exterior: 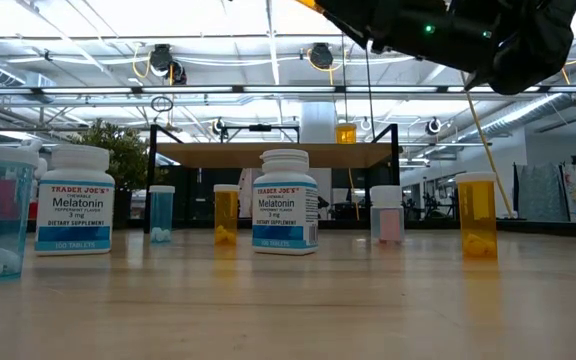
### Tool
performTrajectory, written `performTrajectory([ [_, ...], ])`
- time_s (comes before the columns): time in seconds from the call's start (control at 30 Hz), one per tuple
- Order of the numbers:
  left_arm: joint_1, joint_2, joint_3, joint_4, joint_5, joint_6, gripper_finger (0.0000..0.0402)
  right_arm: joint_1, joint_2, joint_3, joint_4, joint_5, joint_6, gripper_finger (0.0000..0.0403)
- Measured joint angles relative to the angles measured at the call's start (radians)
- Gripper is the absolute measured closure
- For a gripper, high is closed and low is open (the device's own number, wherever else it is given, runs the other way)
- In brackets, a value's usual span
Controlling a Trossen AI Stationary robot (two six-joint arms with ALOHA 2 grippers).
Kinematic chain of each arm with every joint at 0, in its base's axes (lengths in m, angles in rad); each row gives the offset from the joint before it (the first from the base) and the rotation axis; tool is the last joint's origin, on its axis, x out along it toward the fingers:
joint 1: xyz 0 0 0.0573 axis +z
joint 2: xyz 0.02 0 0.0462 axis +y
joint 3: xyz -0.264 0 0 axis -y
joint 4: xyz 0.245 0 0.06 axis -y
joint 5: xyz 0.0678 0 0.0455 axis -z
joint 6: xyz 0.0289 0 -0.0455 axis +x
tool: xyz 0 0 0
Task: Pick and place medicine bottles onto shelf by color
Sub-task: Put the big orange pill bottle on the shelf aligned with the big orange pill bottle
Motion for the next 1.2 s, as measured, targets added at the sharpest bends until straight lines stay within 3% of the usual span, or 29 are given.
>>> performTrajectory([
  [0.7,-0.019,0.032,0.000,0.062,0.025,-0.045,0.0176,0.050,-0.001,0.000,0.053,0.000,-0.094,0.0178],
  [1.2,-0.026,0.031,0.000,0.066,0.025,-0.043,0.0176,0.051,-0.001,0.000,0.052,-0.002,-0.091,0.0207],
])
